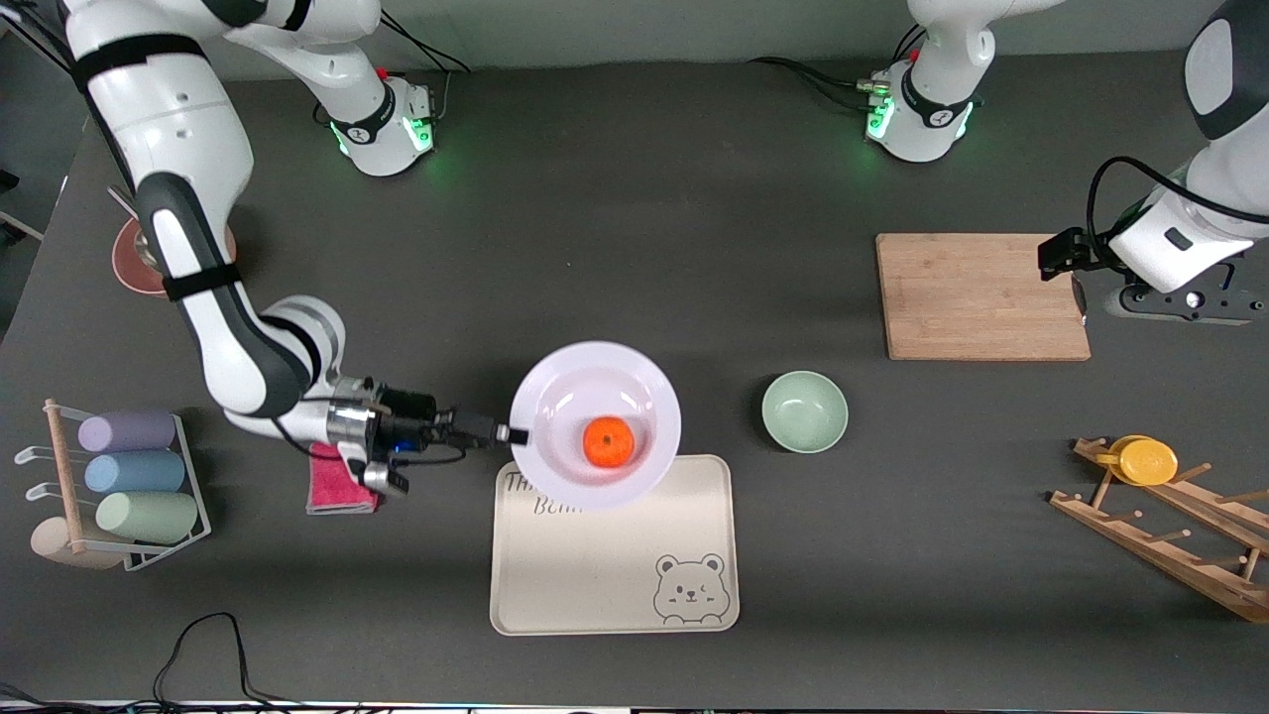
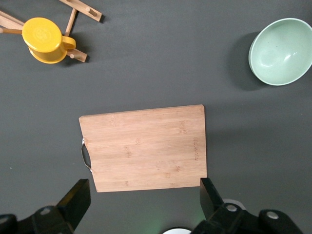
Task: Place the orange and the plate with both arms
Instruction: 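Lift the plate with the right gripper and carry it over the bear tray, then lower the plate onto the bear tray with the right gripper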
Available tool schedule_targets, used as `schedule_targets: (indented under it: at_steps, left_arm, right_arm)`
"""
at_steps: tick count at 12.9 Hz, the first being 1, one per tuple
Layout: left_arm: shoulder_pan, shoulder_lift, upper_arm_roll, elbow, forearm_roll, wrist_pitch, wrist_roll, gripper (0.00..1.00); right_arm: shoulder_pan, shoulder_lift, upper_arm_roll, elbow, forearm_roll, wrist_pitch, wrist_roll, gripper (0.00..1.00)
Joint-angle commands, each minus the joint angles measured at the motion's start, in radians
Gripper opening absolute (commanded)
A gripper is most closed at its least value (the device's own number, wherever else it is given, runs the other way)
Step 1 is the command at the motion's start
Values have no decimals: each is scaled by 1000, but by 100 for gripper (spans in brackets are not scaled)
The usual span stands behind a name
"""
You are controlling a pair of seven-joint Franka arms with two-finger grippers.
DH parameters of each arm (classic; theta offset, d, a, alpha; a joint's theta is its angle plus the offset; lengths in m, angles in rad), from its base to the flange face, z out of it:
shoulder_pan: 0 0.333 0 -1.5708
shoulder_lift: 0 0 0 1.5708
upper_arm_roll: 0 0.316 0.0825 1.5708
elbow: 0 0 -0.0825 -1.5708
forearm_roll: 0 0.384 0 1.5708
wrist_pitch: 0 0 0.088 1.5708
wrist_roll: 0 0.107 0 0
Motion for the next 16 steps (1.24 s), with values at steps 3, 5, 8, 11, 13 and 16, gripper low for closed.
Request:
schedule_targets:
  at_steps: [3, 5, 8, 11, 13, 16]
  left_arm:
    - [20, -29, -3, -36, -15, 34, 38, 100]
    - [20, -29, -2, -36, -15, 34, 38, 100]
    - [20, -26, -3, -36, -15, 41, 37, 100]
    - [21, -23, -1, -36, -15, 41, 38, 100]
    - [31, -25, -3, -36, -15, 41, 38, 100]
    - [32, -25, -3, -36, -15, 41, 38, 100]
  right_arm:
    - [69, 267, 5, 470, -146, 87, 252, 0]
    - [72, 323, 5, 515, -146, 107, 234, 0]
    - [72, 404, 6, 573, -141, 119, 178, 0]
    - [72, 450, 9, 588, -135, 139, 112, 0]
    - [72, 478, 17, 588, -133, 167, 66, 0]
    - [85, 512, 17, 584, -72, 188, -32, 0]
